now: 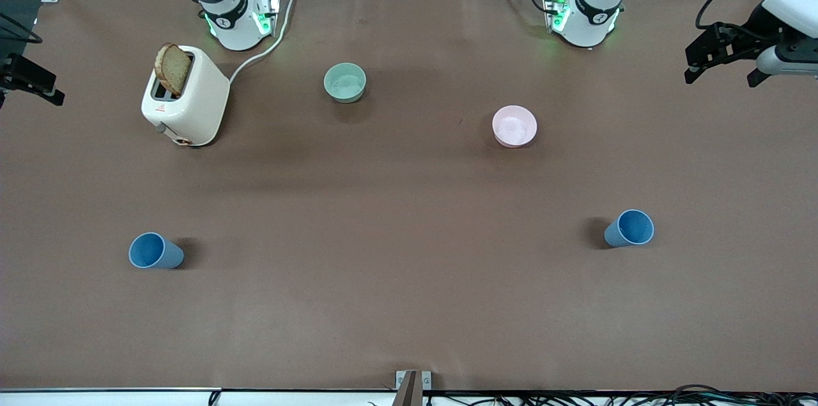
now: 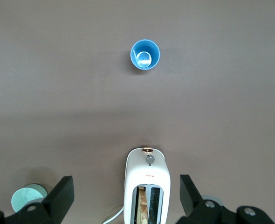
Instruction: Stack blue cups with both arms
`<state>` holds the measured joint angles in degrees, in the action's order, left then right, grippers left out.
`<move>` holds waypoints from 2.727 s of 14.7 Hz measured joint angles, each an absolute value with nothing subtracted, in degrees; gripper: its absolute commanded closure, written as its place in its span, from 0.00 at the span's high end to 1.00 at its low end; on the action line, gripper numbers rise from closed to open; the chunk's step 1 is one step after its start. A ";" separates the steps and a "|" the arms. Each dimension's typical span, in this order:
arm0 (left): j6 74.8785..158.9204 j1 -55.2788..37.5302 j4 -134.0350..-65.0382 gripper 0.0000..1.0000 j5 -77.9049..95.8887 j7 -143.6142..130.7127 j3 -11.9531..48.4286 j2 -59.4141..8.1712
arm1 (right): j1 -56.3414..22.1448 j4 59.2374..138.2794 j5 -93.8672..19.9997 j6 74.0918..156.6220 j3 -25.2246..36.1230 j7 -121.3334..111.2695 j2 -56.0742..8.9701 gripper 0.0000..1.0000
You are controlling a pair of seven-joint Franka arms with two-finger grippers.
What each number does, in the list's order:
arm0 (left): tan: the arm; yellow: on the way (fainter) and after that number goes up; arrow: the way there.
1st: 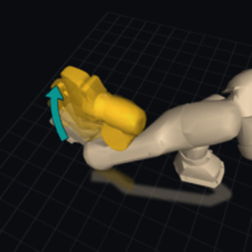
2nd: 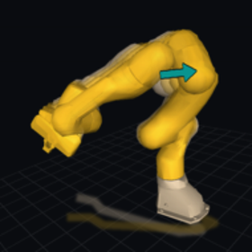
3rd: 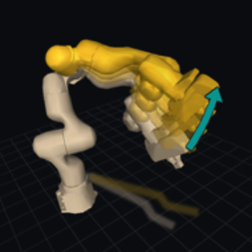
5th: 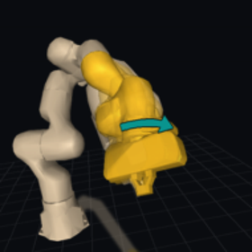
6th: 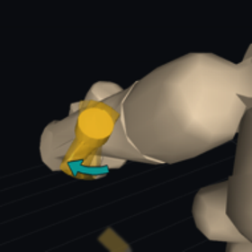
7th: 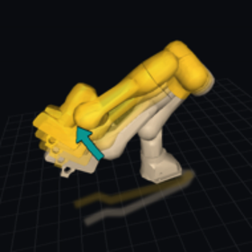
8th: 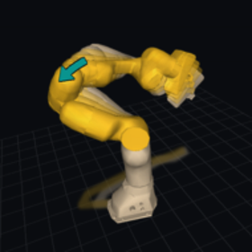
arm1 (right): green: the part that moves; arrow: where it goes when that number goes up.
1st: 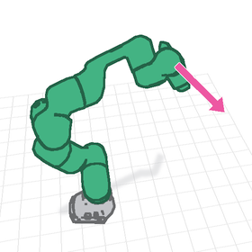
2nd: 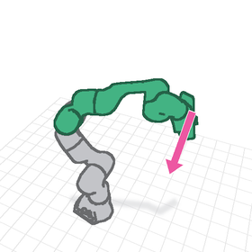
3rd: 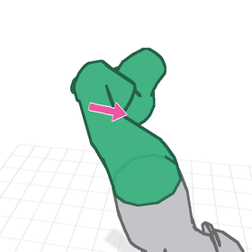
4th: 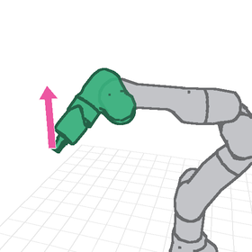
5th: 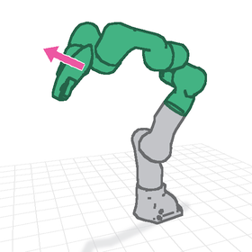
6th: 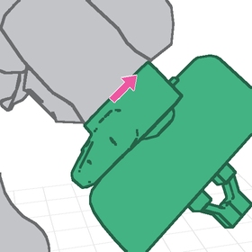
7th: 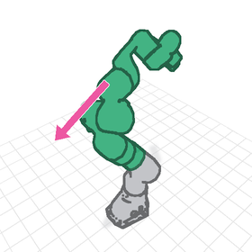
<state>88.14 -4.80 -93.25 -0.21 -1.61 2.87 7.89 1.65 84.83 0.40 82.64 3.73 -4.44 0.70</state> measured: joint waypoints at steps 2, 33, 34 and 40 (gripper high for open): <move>87.96 -4.77 -92.97 1.00 -0.21 -1.69 3.04 7.62 | 1.65 84.83 0.31 82.57 3.73 -4.44 0.70 0.99; 140.29 2.23 -109.29 0.01 -0.29 2.70 0.51 -26.67 | 7.38 88.45 -9.21 130.07 6.26 -11.91 -38.48 0.67; 140.18 2.23 -108.95 0.01 0.00 2.69 1.03 -26.47 | 7.39 88.67 -9.33 130.48 6.26 -12.07 -38.71 0.56; 134.72 1.95 -107.11 0.00 -0.01 -11.72 10.89 -24.40 | 7.40 89.76 -11.03 130.52 6.20 -12.30 -38.76 0.06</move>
